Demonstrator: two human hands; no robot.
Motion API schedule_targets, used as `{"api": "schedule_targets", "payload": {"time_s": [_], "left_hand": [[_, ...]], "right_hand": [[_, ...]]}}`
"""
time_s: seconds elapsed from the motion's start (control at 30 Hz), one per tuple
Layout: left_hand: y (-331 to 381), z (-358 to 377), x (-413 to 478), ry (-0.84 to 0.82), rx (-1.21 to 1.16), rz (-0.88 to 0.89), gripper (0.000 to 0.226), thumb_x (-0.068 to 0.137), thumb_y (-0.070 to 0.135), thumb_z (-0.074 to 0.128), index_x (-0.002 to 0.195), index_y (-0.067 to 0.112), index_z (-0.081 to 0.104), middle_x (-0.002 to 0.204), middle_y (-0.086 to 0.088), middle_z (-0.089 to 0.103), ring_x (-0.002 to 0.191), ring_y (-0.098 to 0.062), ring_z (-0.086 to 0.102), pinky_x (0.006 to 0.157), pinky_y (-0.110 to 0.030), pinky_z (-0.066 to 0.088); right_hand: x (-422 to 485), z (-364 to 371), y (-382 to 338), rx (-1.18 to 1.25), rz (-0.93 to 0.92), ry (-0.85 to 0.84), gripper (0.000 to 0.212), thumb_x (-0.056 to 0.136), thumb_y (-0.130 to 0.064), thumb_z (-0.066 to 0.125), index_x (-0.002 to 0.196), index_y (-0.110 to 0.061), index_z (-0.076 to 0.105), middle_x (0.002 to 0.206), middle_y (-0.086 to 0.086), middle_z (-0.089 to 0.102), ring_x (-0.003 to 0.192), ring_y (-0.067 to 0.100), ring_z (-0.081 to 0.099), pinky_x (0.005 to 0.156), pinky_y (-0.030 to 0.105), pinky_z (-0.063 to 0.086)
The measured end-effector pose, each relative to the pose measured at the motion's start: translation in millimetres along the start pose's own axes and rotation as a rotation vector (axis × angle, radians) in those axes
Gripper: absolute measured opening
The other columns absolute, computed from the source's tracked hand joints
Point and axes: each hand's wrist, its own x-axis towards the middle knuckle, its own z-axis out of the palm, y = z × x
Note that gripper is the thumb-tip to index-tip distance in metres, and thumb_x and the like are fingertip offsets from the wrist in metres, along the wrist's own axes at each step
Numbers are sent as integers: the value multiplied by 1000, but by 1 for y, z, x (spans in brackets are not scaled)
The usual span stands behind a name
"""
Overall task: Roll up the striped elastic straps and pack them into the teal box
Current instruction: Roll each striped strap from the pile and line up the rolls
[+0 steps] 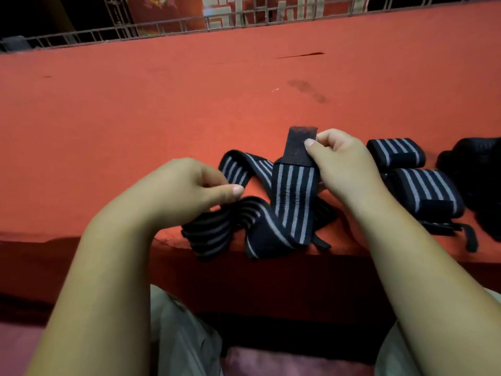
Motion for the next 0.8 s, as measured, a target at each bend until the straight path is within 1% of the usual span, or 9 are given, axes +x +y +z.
{"api": "schedule_targets", "payload": {"time_s": [0.07, 0.13, 0.23, 0.37, 0.4, 0.47, 0.57, 0.67, 0.8], "left_hand": [[1, 9, 1, -159, -158, -58, 28, 106, 47, 64, 98, 27, 82, 94, 8, 83, 77, -11, 79, 76, -37, 64], [-1, 16, 4, -199, -236, -38, 12, 107, 28, 68, 106, 34, 79, 98, 7, 82, 74, -8, 76, 72, -33, 61], [-5, 25, 9, -208, -128, 27, 40, 96, 28, 80, 119, 60, 70, 97, 16, 78, 78, -1, 71, 75, -26, 54], [-1, 36, 11, -296, -51, 4, 85, 86, 30, 83, 152, 63, 41, 97, 9, 75, 83, -12, 72, 81, -40, 59], [1, 38, 12, -289, -36, -9, 88, 84, 35, 85, 154, 59, 39, 96, 10, 75, 83, -11, 72, 80, -40, 59], [6, 40, 13, -233, -14, -38, 92, 73, 53, 92, 150, 49, 42, 96, 12, 72, 85, -5, 69, 76, -33, 52], [13, 45, 14, -184, 9, -71, 111, 60, 75, 92, 151, 41, 39, 108, 16, 60, 97, -5, 62, 78, -31, 46], [19, 51, 14, -136, 16, -48, 116, 67, 69, 92, 161, 39, 30, 114, 15, 56, 101, -10, 60, 81, -32, 47], [21, 55, 17, -61, -11, 10, 112, 71, 56, 95, 160, 40, 28, 107, 17, 60, 94, -3, 63, 76, -30, 52]], "right_hand": [[-3, -2, -2, -19, -22, -15, 20, 96, -45, 64, 91, -27, 70, 82, 6, 76, 82, 35, 74, 81, 58, 62], [-4, -5, -2, -61, -42, 24, 20, 99, -41, 64, 90, -24, 70, 77, 4, 72, 76, 31, 71, 75, 51, 62], [-4, -8, 0, -193, -70, 35, 15, 102, -38, 66, 102, -24, 71, 83, -8, 69, 77, 15, 64, 71, 36, 50], [-10, -6, -4, -375, -61, 34, 53, 94, -40, 75, 139, -23, 54, 131, -1, 54, 118, 20, 58, 103, 36, 47], [-14, -6, -9, -394, -92, 38, 48, 93, -42, 74, 134, -25, 56, 128, -2, 55, 118, 21, 58, 103, 39, 48], [-25, -8, -25, -416, -118, -52, 24, 96, -48, 71, 110, -29, 67, 103, -7, 67, 98, 15, 66, 81, 36, 51], [-40, -9, -41, -475, 30, -396, 44, 98, -63, 63, 84, -24, 78, 69, -6, 75, 67, 11, 69, 64, 30, 52], [-48, -4, -39, -581, 68, -608, 49, 100, -61, 61, 80, -20, 77, 58, -1, 71, 45, 8, 56, 55, 28, 45], [-45, -4, -26, -496, 52, -627, 20, 101, -45, 68, 92, -32, 79, 49, -3, 60, 38, 5, 45, 52, 27, 36]]}}
